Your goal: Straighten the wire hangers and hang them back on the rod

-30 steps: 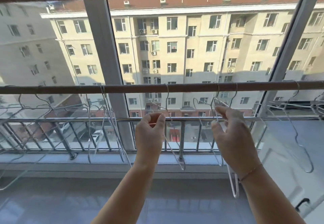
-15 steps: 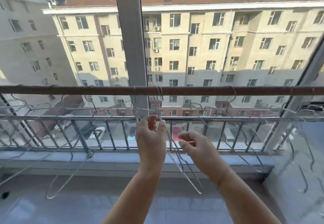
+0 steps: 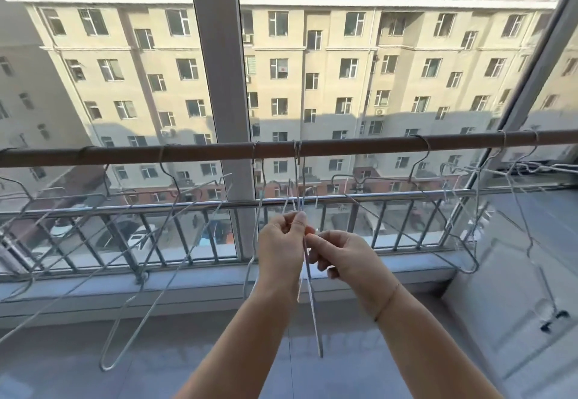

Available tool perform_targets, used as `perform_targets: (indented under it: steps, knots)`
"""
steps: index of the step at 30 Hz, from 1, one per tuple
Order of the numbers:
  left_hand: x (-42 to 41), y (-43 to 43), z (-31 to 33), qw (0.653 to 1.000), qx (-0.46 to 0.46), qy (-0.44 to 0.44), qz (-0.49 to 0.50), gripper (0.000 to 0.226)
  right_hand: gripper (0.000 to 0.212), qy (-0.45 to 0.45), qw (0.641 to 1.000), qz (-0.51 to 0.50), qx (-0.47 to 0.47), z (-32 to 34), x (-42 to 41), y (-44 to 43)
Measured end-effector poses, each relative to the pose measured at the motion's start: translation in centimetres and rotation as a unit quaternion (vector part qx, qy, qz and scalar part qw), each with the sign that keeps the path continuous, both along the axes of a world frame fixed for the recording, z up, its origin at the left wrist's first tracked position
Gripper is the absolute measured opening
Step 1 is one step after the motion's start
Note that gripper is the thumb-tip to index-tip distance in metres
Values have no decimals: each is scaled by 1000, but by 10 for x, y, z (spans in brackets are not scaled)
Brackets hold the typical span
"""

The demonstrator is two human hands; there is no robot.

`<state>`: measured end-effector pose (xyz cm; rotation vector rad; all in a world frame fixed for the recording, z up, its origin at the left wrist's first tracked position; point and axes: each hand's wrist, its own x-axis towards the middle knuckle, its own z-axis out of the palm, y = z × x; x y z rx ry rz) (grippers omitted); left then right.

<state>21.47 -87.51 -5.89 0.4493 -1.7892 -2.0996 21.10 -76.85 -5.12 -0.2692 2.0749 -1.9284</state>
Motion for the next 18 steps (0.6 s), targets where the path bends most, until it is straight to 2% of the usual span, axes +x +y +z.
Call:
perform_targets:
  steps: [2, 6, 10, 18]
  knots:
    - [0, -1, -1, 1000, -7, -6, 4, 16, 16, -4, 1000, 2, -6, 0, 0, -2]
    - [3, -1, 4, 1000, -20, -12, 8, 20, 13, -68, 994, -8, -81, 0, -3, -6]
    - [7, 3, 8, 1000, 0, -19, 4, 27, 12, -86, 993, 15, -84, -3, -6, -8]
    - [7, 9, 12, 1000, -15, -18, 3, 14, 18, -151, 969, 29, -191, -9, -21, -2]
